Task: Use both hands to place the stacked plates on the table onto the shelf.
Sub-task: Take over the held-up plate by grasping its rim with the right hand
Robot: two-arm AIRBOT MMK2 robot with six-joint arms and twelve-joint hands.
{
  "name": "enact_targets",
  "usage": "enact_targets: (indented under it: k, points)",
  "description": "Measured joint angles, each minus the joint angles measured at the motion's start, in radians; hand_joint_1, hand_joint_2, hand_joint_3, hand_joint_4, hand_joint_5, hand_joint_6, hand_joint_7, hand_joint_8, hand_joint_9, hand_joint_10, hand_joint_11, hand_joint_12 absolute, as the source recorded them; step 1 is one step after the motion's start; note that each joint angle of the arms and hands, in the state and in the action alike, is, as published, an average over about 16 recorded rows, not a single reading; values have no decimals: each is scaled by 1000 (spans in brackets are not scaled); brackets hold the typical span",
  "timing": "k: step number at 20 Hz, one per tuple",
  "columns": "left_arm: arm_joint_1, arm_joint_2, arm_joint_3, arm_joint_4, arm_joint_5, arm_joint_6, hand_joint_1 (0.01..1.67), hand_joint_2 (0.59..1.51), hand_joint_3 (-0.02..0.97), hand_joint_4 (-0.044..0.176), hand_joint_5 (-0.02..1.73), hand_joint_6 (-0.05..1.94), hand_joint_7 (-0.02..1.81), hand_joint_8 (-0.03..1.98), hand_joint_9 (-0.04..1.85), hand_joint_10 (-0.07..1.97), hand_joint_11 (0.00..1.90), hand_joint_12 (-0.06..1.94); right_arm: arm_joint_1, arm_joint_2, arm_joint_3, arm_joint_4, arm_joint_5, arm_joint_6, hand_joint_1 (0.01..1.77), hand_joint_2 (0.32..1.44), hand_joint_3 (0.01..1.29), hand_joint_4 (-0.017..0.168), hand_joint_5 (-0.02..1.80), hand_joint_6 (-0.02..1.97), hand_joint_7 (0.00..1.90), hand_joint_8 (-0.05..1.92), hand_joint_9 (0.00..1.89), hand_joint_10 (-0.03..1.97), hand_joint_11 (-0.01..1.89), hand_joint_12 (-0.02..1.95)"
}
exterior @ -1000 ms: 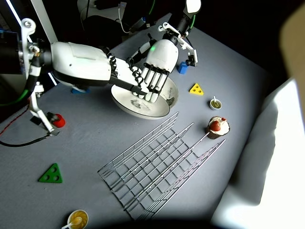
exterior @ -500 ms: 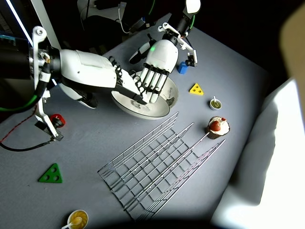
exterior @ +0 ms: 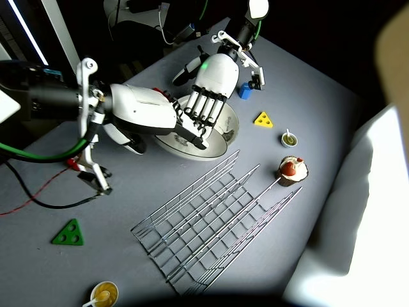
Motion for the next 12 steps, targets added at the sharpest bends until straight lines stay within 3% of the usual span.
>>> enact_targets:
  k: [9, 12]
  points:
    - [-1, -4, 9, -1, -3, 0, 34, 921, 16, -8, 13, -27, 40, -13, 125, -3, 122, 18, -15, -68, 41, -12, 14, -36, 1248, 918, 14, 6, 552, -2, 545, -1, 554, 5, 560, 130]
    - [-1, -5, 13, -2, -4, 0, 33, 923, 17, -8, 13, -27, 39, -13, 123, 3, 117, 18, -18, -81, 47, -9, 22, -51, 1299, 922, 15, 4, 623, 70, 635, 14, 641, 20, 623, 252]
